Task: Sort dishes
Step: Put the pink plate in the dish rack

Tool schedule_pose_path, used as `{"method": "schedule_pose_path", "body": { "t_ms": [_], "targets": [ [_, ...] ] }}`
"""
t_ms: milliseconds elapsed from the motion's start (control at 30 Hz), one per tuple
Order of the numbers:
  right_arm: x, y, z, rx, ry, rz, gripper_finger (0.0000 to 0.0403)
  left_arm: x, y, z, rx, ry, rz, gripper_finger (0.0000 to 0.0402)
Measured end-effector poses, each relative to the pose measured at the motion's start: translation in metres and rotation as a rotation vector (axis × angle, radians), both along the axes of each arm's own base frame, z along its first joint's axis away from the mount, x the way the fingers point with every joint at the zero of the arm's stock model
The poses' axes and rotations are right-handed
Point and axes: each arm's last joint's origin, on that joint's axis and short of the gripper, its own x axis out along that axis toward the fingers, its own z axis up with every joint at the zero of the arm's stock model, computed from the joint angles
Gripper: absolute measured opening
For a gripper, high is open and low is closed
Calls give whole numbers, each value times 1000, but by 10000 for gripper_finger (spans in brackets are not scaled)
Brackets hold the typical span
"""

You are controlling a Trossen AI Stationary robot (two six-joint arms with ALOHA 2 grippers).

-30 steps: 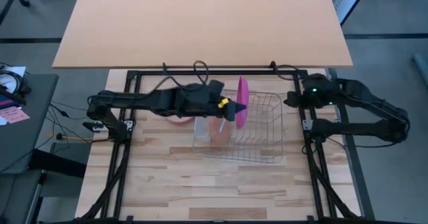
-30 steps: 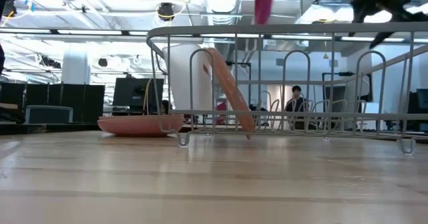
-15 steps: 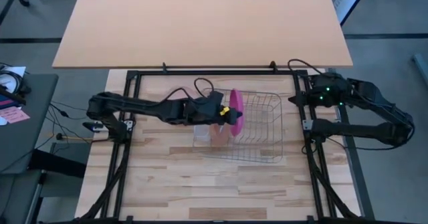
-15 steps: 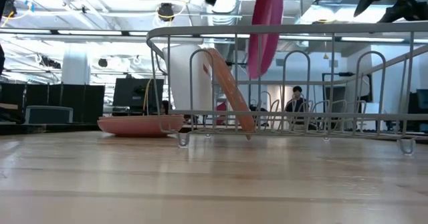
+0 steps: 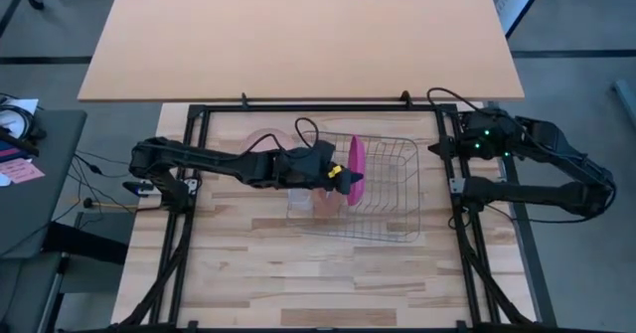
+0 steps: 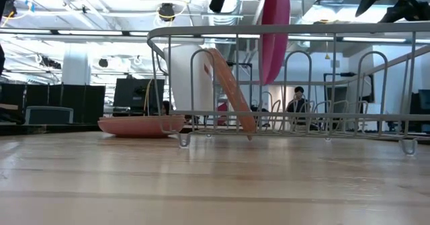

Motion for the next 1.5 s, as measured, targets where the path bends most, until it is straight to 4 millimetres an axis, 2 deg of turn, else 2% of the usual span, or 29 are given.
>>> {"method": "schedule_pose_path", "body": {
  "t_ms": [400, 533, 1500],
  "targets": [
    [0, 0, 0, 1, 2, 0, 249, 14, -4, -16, -18, 1, -33, 0],
    [0, 0, 0, 2, 4, 1, 249, 13, -5, -13, -21, -8, -33, 0],
    [-1, 0, -1, -1, 14, -2, 249, 9, -7, -26, -21, 126, -36, 0]
  ]
}}
